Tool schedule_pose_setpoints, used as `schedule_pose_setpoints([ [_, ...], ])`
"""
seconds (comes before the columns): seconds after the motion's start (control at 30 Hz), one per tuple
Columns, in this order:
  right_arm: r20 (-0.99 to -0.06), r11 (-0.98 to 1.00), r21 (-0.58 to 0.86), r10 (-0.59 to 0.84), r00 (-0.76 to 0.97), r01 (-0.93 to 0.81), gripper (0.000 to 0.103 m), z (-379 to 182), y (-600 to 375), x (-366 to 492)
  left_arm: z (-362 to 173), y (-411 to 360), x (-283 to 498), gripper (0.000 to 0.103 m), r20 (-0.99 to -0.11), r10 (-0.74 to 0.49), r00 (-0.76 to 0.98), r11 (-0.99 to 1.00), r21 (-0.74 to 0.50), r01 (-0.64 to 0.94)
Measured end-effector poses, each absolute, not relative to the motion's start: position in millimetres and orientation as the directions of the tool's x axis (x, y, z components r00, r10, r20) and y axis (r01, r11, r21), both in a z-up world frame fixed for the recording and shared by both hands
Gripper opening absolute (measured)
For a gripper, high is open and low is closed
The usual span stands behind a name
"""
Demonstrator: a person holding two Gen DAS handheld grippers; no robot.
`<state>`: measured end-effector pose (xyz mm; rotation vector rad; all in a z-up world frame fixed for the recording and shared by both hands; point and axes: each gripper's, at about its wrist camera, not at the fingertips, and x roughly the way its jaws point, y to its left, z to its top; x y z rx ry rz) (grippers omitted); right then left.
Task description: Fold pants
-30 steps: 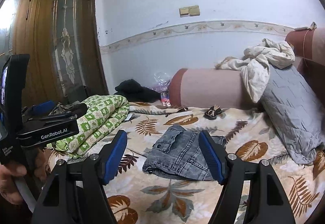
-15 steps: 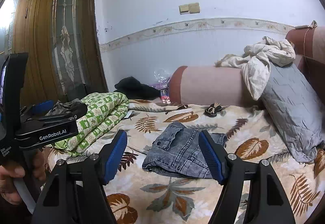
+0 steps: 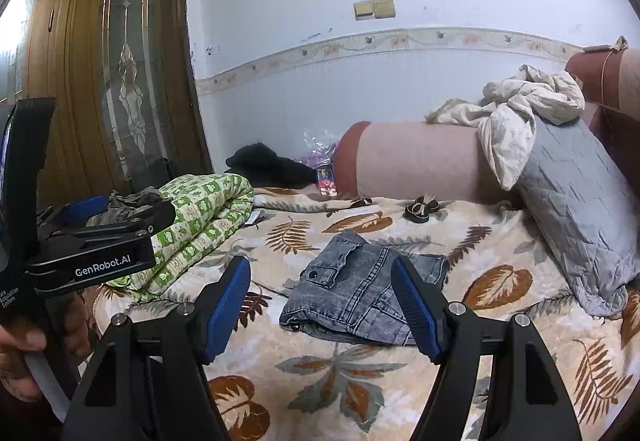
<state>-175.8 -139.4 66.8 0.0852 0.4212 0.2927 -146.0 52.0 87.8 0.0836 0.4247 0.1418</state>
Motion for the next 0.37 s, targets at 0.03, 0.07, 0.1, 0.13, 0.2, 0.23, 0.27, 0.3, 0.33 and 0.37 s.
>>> schedule_pose_setpoints([
  [0.03,-0.392,0.955,0.142,0.297,0.871,-0.261,0.074,66.4,-139.4,-175.2,87.4,51.9,-145.7,0.103,-0.405,0.155,0.901,0.987,0.111,-0.12],
  [0.07,-0.393,0.955,0.143,0.297,0.87,-0.261,0.074,66.1,-139.4,-174.6,86.8,51.9,-145.2,0.103,-0.407,0.155,0.9,0.987,0.111,-0.119],
  [0.1,-0.396,0.955,0.143,0.297,0.869,-0.261,0.074,65.8,-139.3,-173.7,86.3,51.9,-144.5,0.103,-0.409,0.153,0.9,0.987,0.11,-0.117],
  [0.13,-0.397,0.955,0.142,0.296,0.869,-0.261,0.074,65.4,-139.1,-173.4,85.5,52.0,-143.9,0.103,-0.413,0.149,0.899,0.987,0.109,-0.114],
  [0.2,-0.399,0.955,0.141,0.295,0.868,-0.26,0.074,64.3,-138.0,-172.9,84.2,52.6,-142.4,0.103,-0.416,0.145,0.898,0.988,0.105,-0.111],
  [0.23,-0.401,0.955,0.141,0.296,0.867,-0.26,0.074,63.7,-137.6,-172.5,83.8,52.2,-142.1,0.103,-0.416,0.141,0.898,0.989,0.103,-0.107],
  [0.27,-0.402,0.955,0.141,0.296,0.867,-0.261,0.074,63.2,-137.4,-172.2,83.0,51.9,-141.9,0.103,-0.416,0.133,0.9,0.99,0.102,-0.099],
  [0.3,-0.403,0.955,0.143,0.297,0.866,-0.262,0.074,62.4,-137.3,-171.6,82.3,51.3,-141.6,0.103,-0.416,0.132,0.9,0.99,0.104,-0.097],
  [0.33,-0.404,0.954,0.144,0.298,0.865,-0.262,0.074,61.8,-137.1,-171.0,81.1,50.8,-140.8,0.103,-0.419,0.132,0.898,0.99,0.106,-0.096],
  [0.37,-0.406,0.955,0.144,0.297,0.864,-0.26,0.074,61.3,-136.8,-170.4,80.3,50.9,-139.4,0.103,-0.423,0.127,0.897,0.99,0.103,-0.092],
])
